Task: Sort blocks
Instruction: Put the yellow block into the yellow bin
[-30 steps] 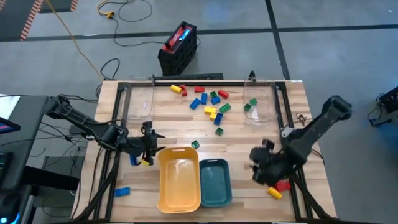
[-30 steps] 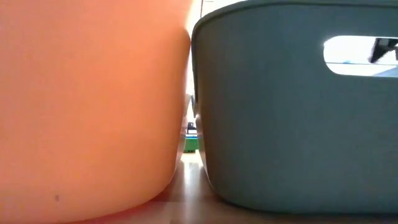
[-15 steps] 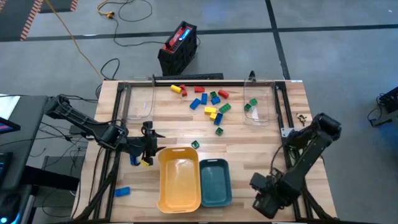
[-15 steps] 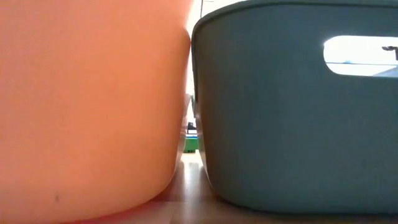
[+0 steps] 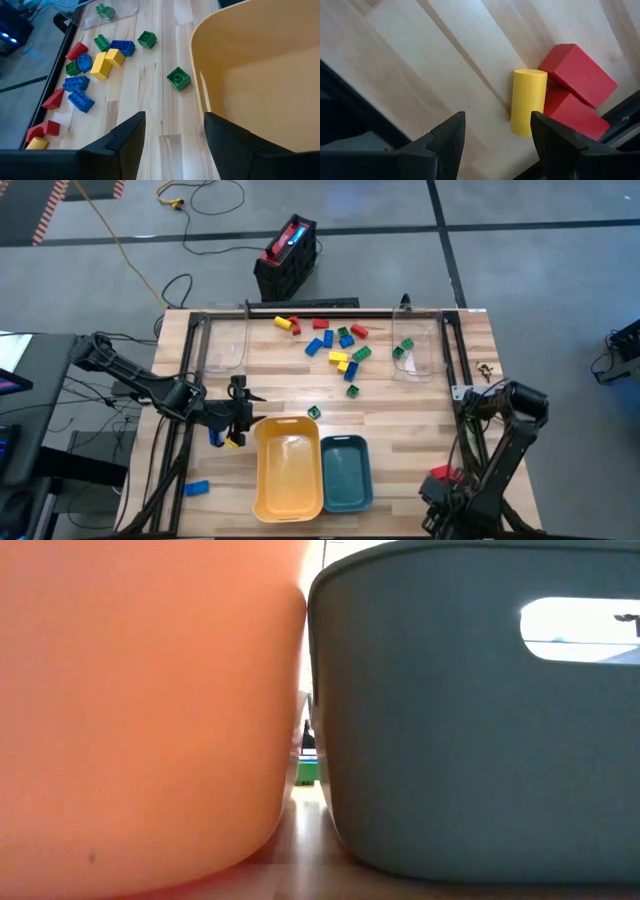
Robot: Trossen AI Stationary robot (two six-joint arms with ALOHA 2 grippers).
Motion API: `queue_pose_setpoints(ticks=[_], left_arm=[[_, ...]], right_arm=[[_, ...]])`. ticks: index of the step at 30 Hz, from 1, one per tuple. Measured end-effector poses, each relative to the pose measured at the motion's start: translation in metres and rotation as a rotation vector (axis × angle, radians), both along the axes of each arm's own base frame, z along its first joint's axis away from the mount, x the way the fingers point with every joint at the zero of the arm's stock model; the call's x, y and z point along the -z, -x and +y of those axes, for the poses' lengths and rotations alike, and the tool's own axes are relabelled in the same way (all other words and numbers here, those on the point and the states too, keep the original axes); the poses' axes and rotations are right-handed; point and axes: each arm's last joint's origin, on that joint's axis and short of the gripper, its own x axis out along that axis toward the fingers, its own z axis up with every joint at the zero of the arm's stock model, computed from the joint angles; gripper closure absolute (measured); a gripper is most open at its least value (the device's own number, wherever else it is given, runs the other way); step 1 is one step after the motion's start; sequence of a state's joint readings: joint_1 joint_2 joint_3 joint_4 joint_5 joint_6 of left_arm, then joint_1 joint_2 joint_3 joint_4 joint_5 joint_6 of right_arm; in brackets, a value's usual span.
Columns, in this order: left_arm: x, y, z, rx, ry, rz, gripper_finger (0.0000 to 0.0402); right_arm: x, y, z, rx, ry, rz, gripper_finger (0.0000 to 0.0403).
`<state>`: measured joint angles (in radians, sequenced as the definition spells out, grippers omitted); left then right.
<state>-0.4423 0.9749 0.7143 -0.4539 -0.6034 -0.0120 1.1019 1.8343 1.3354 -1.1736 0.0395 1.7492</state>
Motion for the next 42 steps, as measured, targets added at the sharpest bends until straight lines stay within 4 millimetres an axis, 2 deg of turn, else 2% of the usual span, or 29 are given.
queue_pose_setpoints(ticks=[8,13,19,29,33,37,42], left_arm=[[0.000,0.000,0.000,0.001,-0.001,0.000,0.0203],[0.000,0.000,0.000,0.000,-0.001,0.002,0.0203],[0.000,0.000,0.000,0.000,-0.002,0.004,0.0203],[0.001,0.000,0.000,-0.001,-0.002,0.007,0.0203],[0.001,0.001,0.000,-0.001,-0.003,0.009,0.0203],[0.001,0.001,0.000,-0.002,-0.003,0.010,0.0203],[0.001,0.001,0.000,-0.001,-0.003,0.010,0.0203]], right_arm=[[0.005,0.008,0.001,-0.055,0.054,0.008,0.0162],[0.018,0.009,-0.005,-0.056,0.077,-0.005,0.0162],[0.023,0.013,-0.013,-0.025,0.079,-0.012,0.0162],[0.052,0.020,-0.023,-0.004,0.040,-0.034,0.0162],[0.057,0.021,-0.025,-0.004,0.020,-0.043,0.0168],[0.058,0.020,-0.025,-0.021,0.015,-0.043,0.0207],[0.059,0.017,-0.025,-0.037,-0.002,-0.038,0.0298]])
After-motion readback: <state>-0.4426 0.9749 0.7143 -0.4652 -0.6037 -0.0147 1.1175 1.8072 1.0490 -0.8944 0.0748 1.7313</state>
